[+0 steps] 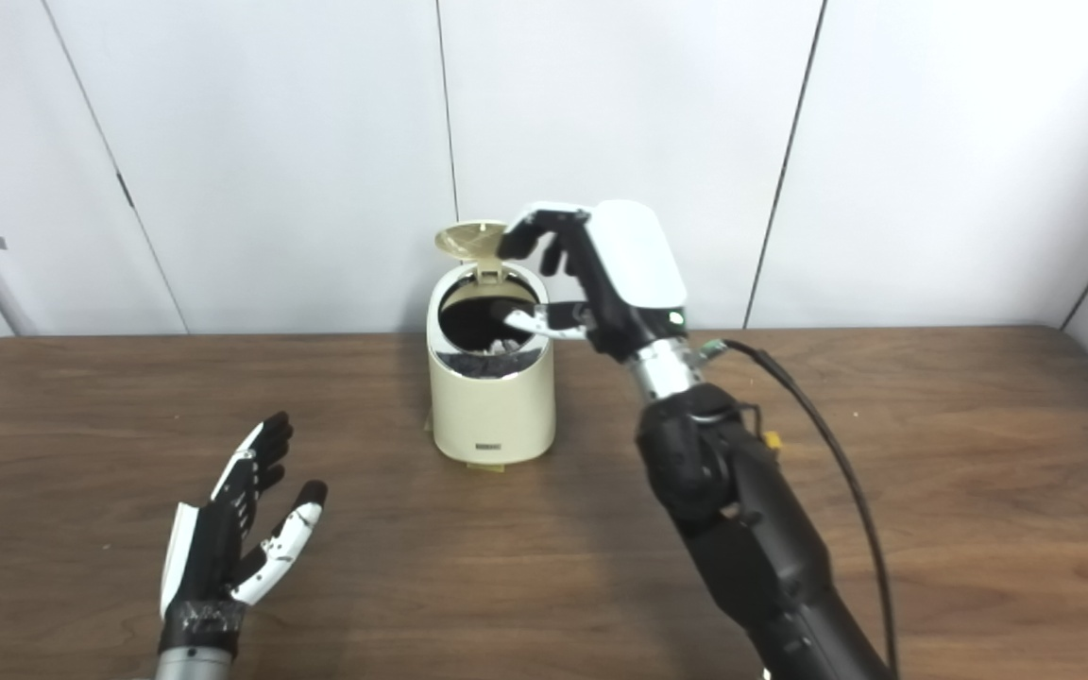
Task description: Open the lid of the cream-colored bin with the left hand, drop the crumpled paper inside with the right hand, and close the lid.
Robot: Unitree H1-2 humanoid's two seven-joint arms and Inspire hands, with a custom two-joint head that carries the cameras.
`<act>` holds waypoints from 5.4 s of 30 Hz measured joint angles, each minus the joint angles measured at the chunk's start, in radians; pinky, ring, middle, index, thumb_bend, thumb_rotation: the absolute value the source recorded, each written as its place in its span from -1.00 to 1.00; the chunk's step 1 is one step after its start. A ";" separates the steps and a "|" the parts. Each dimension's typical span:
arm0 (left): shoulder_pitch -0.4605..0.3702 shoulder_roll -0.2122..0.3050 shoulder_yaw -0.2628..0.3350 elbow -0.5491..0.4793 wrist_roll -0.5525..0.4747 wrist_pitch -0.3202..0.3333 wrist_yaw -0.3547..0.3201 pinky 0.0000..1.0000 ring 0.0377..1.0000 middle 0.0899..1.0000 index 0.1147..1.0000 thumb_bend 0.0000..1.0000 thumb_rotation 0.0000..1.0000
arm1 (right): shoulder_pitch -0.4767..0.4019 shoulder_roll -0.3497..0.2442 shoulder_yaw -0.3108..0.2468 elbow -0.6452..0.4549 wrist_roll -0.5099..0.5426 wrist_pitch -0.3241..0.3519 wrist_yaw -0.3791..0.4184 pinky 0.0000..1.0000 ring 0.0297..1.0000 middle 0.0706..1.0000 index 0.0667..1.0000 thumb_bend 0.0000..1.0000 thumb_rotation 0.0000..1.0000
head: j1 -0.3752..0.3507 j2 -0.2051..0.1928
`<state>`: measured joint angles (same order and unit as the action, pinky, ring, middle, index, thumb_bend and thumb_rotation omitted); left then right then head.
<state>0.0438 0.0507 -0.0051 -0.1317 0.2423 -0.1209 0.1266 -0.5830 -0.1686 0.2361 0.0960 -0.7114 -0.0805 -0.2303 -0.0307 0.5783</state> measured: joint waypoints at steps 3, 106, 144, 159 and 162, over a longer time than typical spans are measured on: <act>-0.004 0.003 0.002 -0.001 0.010 0.005 0.000 0.76 0.80 0.77 0.83 0.02 0.00 | 0.043 -0.022 -0.030 -0.039 0.000 0.000 0.000 -0.13 -0.24 -0.05 -0.09 0.00 -1.00 | 0.000 -0.003; -0.711 0.271 -0.397 0.161 0.675 0.224 -0.483 0.65 0.90 0.82 0.46 0.32 0.79 | 0.478 0.164 -0.325 -0.142 0.801 0.244 0.204 0.96 0.94 0.80 0.93 0.34 0.94 | 0.009 0.000; -0.323 0.194 0.014 -0.097 0.203 0.303 -0.417 0.94 1.00 1.00 1.00 0.10 0.59 | 0.474 0.161 -0.289 -0.171 0.775 0.296 0.197 1.00 0.94 0.84 0.88 0.26 0.95 | -0.003 -0.012; -0.086 0.125 0.185 -0.085 -0.104 0.282 -0.251 1.00 1.00 1.00 1.00 0.01 0.82 | 0.472 0.154 -0.293 -0.171 0.796 0.307 0.202 1.00 0.94 0.85 0.88 0.27 0.88 | 0.015 -0.008; -0.060 0.089 0.198 -0.060 -0.242 0.288 -0.264 1.00 1.00 1.00 1.00 -0.11 0.72 | 0.472 0.151 -0.290 -0.171 0.794 0.304 0.205 1.00 0.93 0.83 0.87 0.27 0.91 | 0.015 -0.005</act>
<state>-0.0160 0.1395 0.1927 -0.1914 0.0002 0.1668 -0.1375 -0.1110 -0.0177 -0.0540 -0.0755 0.0827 0.2239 -0.0249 -0.0153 0.5737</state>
